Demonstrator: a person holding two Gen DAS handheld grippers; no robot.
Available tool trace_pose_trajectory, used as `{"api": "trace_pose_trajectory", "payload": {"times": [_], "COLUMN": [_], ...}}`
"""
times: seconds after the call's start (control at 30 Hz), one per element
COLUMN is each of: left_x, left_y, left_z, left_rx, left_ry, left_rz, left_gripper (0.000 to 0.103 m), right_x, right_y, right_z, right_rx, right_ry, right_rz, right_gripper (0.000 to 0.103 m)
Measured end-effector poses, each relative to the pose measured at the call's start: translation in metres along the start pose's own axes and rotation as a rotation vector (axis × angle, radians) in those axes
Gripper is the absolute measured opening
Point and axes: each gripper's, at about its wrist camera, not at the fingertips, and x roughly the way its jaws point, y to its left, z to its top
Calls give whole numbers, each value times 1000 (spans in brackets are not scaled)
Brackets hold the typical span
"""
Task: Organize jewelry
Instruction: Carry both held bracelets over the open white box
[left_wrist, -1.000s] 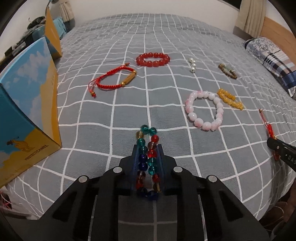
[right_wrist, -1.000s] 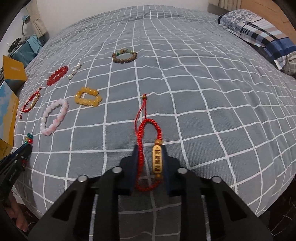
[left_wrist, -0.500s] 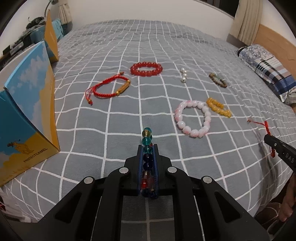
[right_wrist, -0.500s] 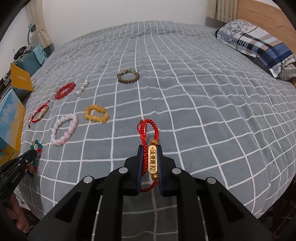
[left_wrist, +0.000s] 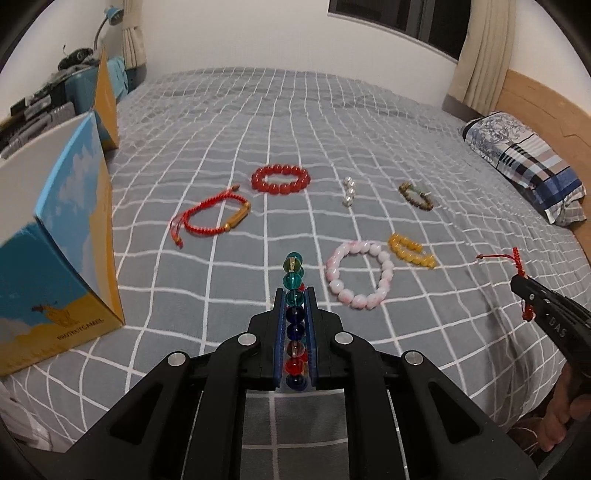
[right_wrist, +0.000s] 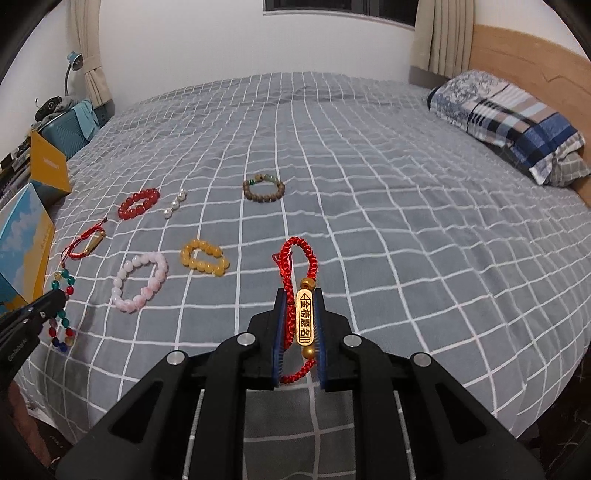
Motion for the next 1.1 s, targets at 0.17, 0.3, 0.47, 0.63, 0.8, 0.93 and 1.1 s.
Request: {"api": "trace_pose_trajectory", "payload": {"times": [0.17, 0.3, 0.47, 0.63, 0.8, 0.93, 1.1], "left_x": [-11, -15, -24, -42, -69, -89, -113], "left_y": [-4, 2, 12, 30, 57, 88, 136], "left_z": [13, 26, 47, 71, 94, 104, 105], "left_rx": [6, -10, -17, -32, -48, -73, -126], "left_ry": [-26, -25, -32, -66, -111, -141, -163], "left_rz": [-5, -26, -20, 9, 52, 98, 168], "left_gripper": [9, 9, 9, 9, 9, 9, 9], "right_x": [-5, -8, -13, -25, -41, -57, -74], "right_y": [6, 13, 29, 52, 92, 140, 208], "right_z": [11, 23, 47, 75, 105, 123, 132], "right_rx": [0, -1, -13, -46, -97, -150, -226], "right_ry": [2, 3, -1, -34, -77, -108, -130], "right_rz": [3, 8, 18, 31, 59, 106, 182], "right_gripper": [13, 13, 13, 13, 13, 13, 13]}}
